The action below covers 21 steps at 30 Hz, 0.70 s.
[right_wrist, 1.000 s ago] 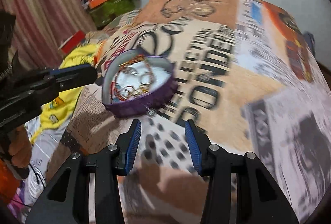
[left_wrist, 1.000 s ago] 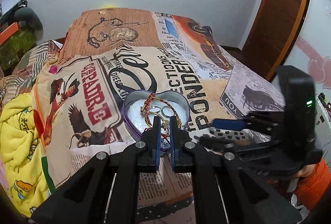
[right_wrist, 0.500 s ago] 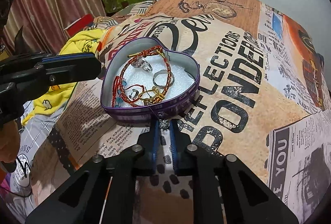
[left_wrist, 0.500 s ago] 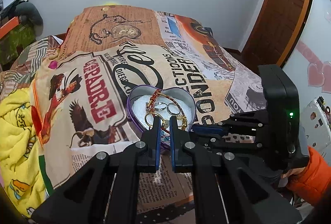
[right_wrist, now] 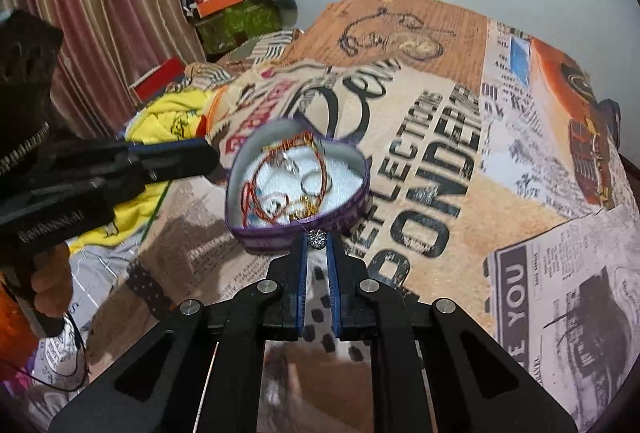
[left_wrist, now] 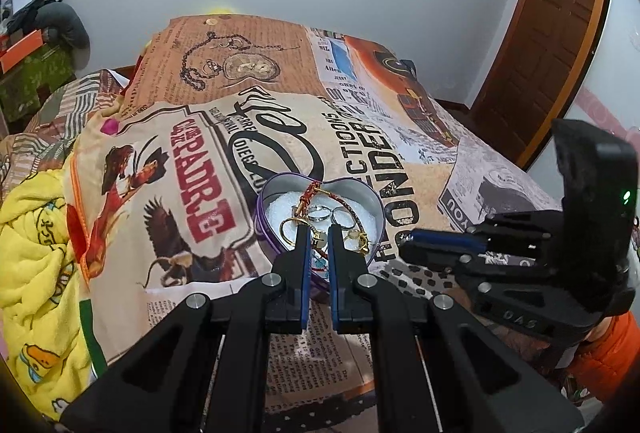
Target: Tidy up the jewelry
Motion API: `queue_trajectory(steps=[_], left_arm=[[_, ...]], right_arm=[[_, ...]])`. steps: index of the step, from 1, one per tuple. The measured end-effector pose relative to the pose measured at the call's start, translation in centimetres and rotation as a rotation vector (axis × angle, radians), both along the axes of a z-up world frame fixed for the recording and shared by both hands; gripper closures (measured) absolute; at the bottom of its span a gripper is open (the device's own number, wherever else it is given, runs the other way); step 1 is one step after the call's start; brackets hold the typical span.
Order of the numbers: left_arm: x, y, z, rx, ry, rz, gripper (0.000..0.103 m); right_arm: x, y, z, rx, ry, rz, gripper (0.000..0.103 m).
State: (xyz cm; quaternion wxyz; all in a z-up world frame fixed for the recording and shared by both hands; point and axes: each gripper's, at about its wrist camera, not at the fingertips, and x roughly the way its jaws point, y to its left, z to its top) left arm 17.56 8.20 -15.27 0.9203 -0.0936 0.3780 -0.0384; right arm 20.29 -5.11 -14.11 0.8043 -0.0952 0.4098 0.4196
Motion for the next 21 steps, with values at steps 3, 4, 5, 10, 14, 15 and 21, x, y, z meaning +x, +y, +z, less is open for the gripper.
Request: queue_trajectory(steps=[3,4,5,10,14,15,21], left_arm=[[0.0,0.1,0.2,0.001,-0.006,0.0,0.097],[0.0,0.1,0.3,0.0,-0.008,-0.001,0.097],[0.0,0.2,0.4,0.0,-0.01,-0.002,0.097],[0.4,0.6,0.6,-0.012,-0.016,-0.007,0.097],[0.9,0.9,0.4,-0.029,-0.013,-0.021,0.097],[1.1,1.0,0.3,-0.032,-0.012,-0.024,0.097],[2.3,0.9,-0.7,-0.052,0.022,-0.053,0.097]], right_arm=[[0.3,0.0,0.9,0.021,-0.016,-0.008,0.094],[0.3,0.2,1.2,0.028,-0.023,-0.01,0.094],[0.4,0.2,1.3,0.031,-0.029,-0.012,0.094],[0.9,0.5,2.5,0.057,-0.056,-0.029,0.094],[1.5,0.8,3.0,0.069,-0.061,-0.035,0.094],[1.7,0.9,3.1,0.072,-0.063,-0.037,0.094],[2.3,1.6,2.9,0.083,-0.049,-0.033,0.094]])
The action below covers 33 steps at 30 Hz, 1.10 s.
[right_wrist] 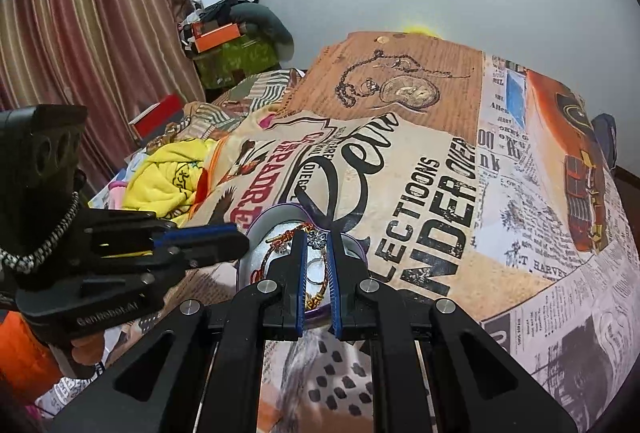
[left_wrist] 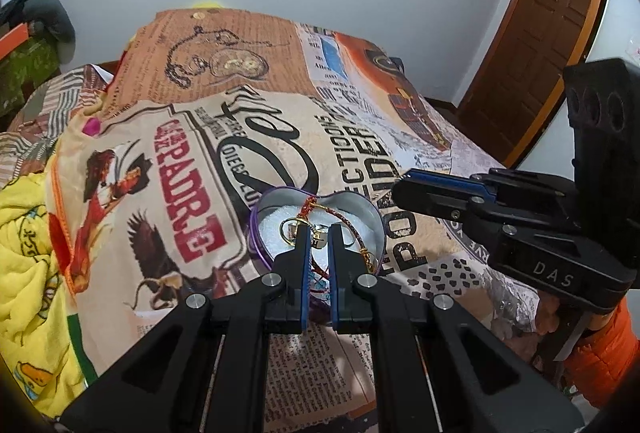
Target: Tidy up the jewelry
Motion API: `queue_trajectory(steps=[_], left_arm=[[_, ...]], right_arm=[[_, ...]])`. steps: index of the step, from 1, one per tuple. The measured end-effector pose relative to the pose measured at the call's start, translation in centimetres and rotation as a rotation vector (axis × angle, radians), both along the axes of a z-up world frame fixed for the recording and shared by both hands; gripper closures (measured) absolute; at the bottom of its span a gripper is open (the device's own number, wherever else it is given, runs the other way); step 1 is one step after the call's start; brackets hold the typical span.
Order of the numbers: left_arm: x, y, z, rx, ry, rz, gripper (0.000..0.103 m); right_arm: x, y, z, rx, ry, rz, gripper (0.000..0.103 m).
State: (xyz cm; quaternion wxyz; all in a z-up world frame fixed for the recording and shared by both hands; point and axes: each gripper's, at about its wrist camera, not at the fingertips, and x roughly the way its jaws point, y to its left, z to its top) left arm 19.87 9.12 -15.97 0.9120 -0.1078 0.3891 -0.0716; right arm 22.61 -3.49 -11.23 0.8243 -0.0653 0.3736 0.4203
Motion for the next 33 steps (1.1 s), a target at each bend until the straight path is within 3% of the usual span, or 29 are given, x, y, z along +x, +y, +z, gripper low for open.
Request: queue_trajectory(steps=[9,22,28,33], left_arm=[[1.4,-0.9,-1.7,0.007,0.058,-0.035,0.097],[1.1,-0.4,-1.0,0.012,0.045,-0.016,0.093],[-0.2,0.1,0.9,0.04,0.001,0.017,0.091],[-1.8,0.1,3.9,0.089,-0.067,0.053,0.091]], right_arm=[[0.9,0.4,-2.1,-0.042,0.061,-0.011,0.094],[1.0,0.5,-2.9,-0.118,0.07,-0.002,0.093],[0.9,0.0,-1.7,-0.092,0.062,-0.019,0.087],[0.2,-1.7,1.8,-0.028,0.016,-0.064,0.087]])
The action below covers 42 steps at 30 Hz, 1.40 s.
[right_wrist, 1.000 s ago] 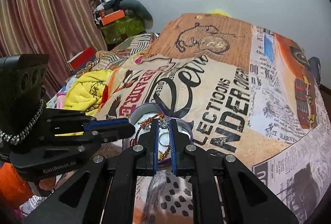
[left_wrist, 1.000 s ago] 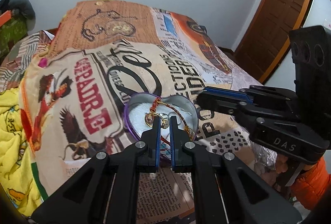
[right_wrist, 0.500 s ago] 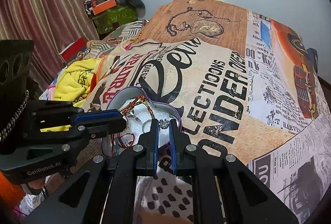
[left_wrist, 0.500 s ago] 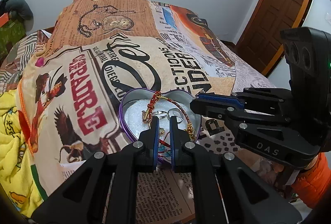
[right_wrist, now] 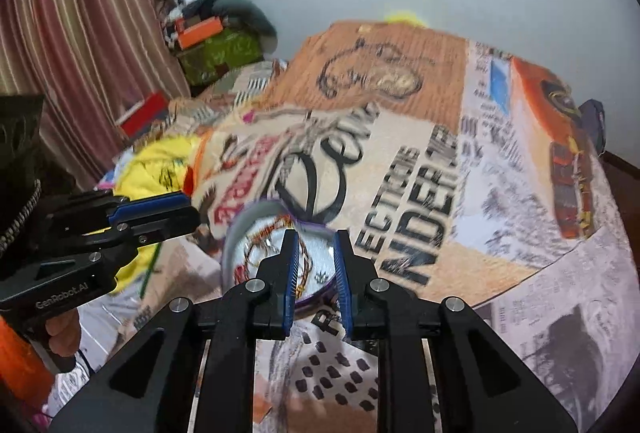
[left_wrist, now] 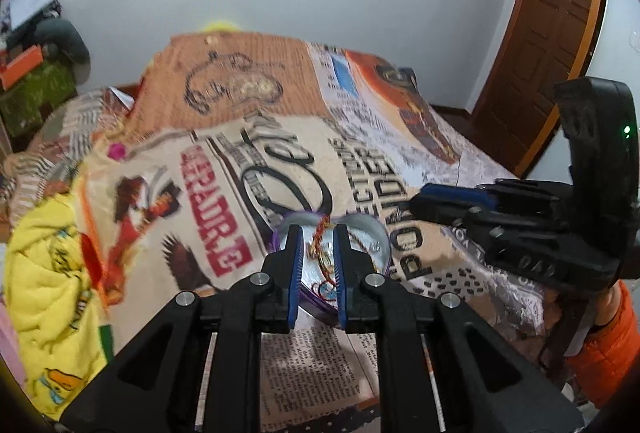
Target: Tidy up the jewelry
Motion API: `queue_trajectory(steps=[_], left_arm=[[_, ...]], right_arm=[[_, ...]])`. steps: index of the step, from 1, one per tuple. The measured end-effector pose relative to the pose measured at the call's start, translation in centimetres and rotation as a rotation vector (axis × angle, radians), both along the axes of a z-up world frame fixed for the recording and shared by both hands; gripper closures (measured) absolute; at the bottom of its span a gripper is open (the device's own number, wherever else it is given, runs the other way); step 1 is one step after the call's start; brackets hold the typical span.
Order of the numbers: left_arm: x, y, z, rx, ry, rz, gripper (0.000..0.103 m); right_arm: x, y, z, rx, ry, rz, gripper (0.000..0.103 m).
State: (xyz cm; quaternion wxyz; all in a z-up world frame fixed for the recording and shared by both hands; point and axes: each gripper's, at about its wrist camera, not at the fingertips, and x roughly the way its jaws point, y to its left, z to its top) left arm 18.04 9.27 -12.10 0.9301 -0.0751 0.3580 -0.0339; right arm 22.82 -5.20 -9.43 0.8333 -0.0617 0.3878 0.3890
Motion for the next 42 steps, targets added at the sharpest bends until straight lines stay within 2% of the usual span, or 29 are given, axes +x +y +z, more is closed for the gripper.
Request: queue_trajectory(steps=[4,6,11,15,17,22,24,25,26,29,33,42], left_arm=[[-2.1,-0.4,3.4,0.027,-0.085,0.025,0.091],[-3.4,-0.7,5.1,0.032,-0.132,0.034,0.085],[-8.1,-2.1,9.9,0.074,-0.279,0.047,0.079],[-12.4,-3.2,12.9,0.103,-0.387,0.073,0.066],[-14.3,-3.6,14.0,0.112,-0.427,0.084,0.061],[-18.4,-4.9,15.8,0.168,-0.505,0.124,0.037],[-19.4,-5.2,16.1,0.179,-0.522,0.139,0.017],[-20.1,-5.4,16.3,0.188,-0.537,0.155,0.012],[-20.6,-5.6,16.4,0.192,-0.549,0.165,0.008],[-21.7,-5.8,16.7,0.194,-0.57,0.182,0.002],[-22.7,-5.7,17.0,0.169,-0.577,0.19,0.002],[-23.5,-6.1,16.9,0.171,-0.572,0.202,0.002]], right_arm=[[-1.8,-1.4,3.8,0.046,-0.079,-0.029,0.087],[-3.2,-2.3,5.9,0.077,-0.123,-0.041,0.087],[-7.5,-4.3,10.8,0.164,-0.241,-0.08,0.085],[-11.6,-6.3,14.0,0.242,-0.345,-0.137,0.053],[-13.5,-7.0,15.1,0.266,-0.392,-0.165,0.044],[-17.7,-8.2,16.9,0.287,-0.499,-0.254,0.014],[-18.7,-8.3,17.2,0.29,-0.518,-0.273,0.008],[-18.9,-8.3,17.2,0.288,-0.524,-0.28,0.005],[-18.9,-8.3,17.1,0.286,-0.53,-0.288,0.003],[-19.7,-8.1,17.0,0.279,-0.553,-0.314,0.0],[-20.0,-8.3,16.7,0.266,-0.551,-0.325,0.0],[-21.0,-8.5,16.5,0.256,-0.543,-0.306,0.0]])
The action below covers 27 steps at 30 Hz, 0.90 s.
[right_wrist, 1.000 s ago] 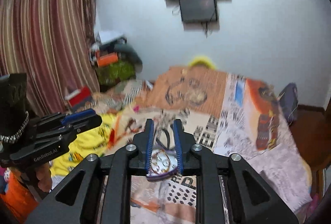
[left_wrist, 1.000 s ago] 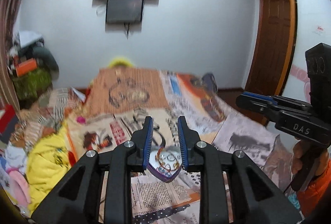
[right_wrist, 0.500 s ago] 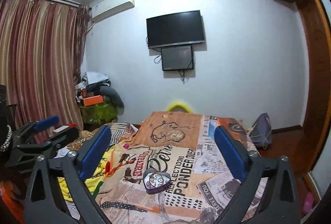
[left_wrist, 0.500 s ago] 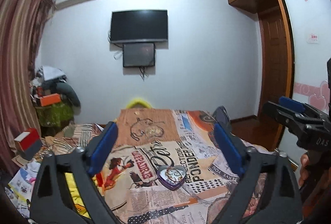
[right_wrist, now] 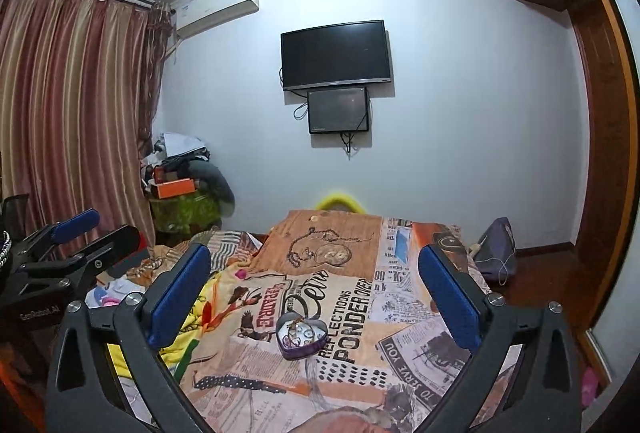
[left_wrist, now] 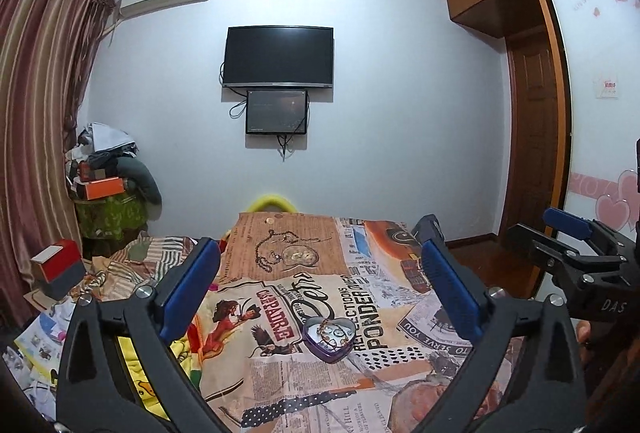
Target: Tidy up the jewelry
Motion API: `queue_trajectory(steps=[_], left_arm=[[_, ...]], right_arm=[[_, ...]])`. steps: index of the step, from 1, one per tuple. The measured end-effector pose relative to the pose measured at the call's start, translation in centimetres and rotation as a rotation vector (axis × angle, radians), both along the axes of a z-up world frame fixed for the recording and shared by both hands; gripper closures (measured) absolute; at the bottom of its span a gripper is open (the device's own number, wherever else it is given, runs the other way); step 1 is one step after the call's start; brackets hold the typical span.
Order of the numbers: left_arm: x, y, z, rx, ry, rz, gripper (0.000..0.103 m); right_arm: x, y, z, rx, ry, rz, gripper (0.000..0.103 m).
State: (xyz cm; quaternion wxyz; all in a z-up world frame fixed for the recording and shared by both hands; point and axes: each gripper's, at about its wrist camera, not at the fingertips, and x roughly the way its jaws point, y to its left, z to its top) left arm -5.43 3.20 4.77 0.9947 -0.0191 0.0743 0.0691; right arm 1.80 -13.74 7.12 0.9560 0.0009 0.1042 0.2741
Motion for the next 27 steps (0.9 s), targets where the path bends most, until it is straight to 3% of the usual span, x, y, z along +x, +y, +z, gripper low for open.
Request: queue_trajectory(steps=[27], left_arm=[[0.69,-0.01,-0.74,-0.002,0.023,0.026,0.0]], right_arm=[[-0.8,0.33,-0.35,-0.018,0.022,0.019,0.0]])
